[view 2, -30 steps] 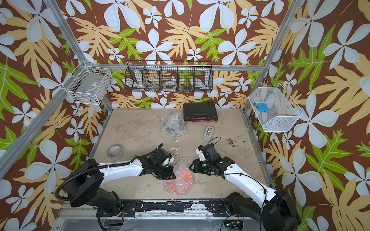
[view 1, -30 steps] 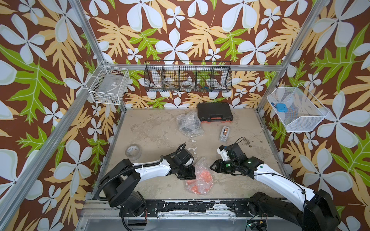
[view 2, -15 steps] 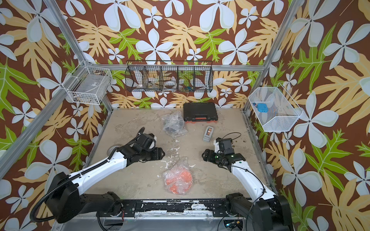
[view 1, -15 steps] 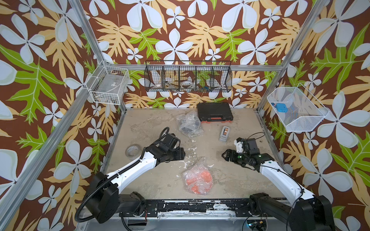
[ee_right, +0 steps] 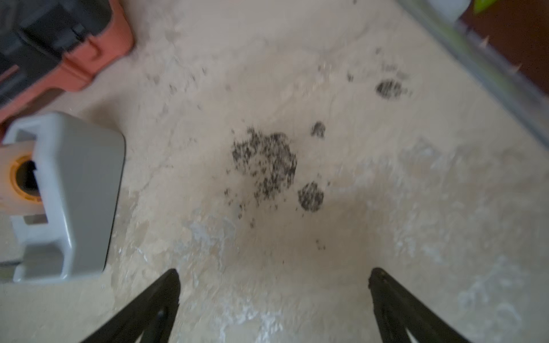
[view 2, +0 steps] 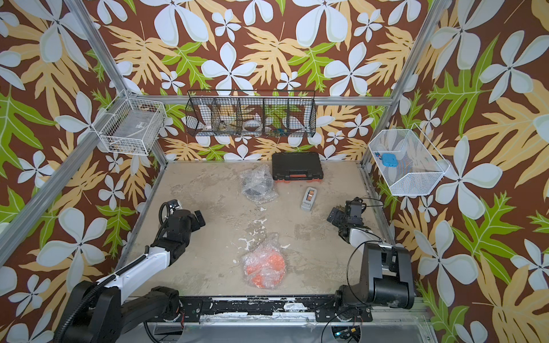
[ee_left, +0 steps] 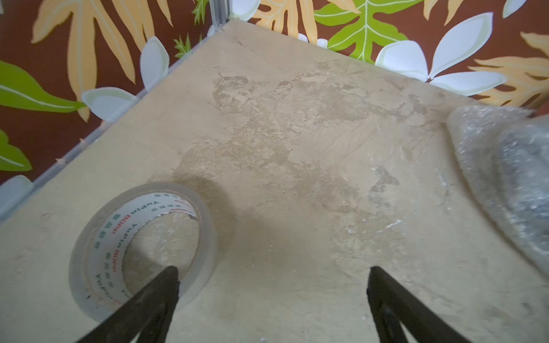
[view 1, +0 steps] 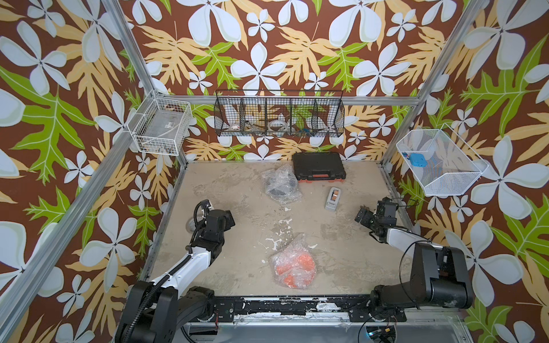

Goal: Wrap dinner plates in bubble wrap
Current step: Reset both arms

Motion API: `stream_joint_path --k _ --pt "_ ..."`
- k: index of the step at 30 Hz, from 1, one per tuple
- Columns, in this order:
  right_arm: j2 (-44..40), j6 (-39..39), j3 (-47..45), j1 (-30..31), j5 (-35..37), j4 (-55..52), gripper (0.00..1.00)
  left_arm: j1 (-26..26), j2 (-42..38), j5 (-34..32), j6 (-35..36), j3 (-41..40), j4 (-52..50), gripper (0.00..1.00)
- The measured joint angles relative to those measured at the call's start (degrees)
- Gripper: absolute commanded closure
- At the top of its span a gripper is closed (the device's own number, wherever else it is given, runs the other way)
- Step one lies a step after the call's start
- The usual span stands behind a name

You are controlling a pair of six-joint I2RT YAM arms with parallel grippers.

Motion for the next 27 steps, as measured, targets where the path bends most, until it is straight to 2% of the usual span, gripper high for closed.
stream_joint_path --k 3,6,10,14,18,27 --pt "-1.7 -4.5 -7.2 3.0 2.7 13.3 0.0 0.7 1.6 -2.2 5.3 -5.0 14.4 0.0" --pt "-1.2 -8.7 -12.5 5.7 5.9 25.0 0.0 0.7 7.6 -2.3 9.9 -8.7 26.1 0.0" --pt "0.5 -13.3 -15.1 7.3 5.3 35.7 0.0 1.3 14.6 -0.7 14.6 -6.2 35.0 0.0" --pt "2.2 -15.5 -21.0 7.7 4.2 48.2 0.0 4.6 17.2 5.6 15.7 -7.3 41.3 0.0" --pt "3.2 -17.0 -21.0 7.5 3.1 52.4 0.0 5.2 18.8 12.0 17.2 -13.4 52.5 0.0" --pt "3.1 -17.7 -20.9 7.8 2.7 54.7 0.0 5.4 18.4 15.2 18.3 -14.4 57.8 0.0"
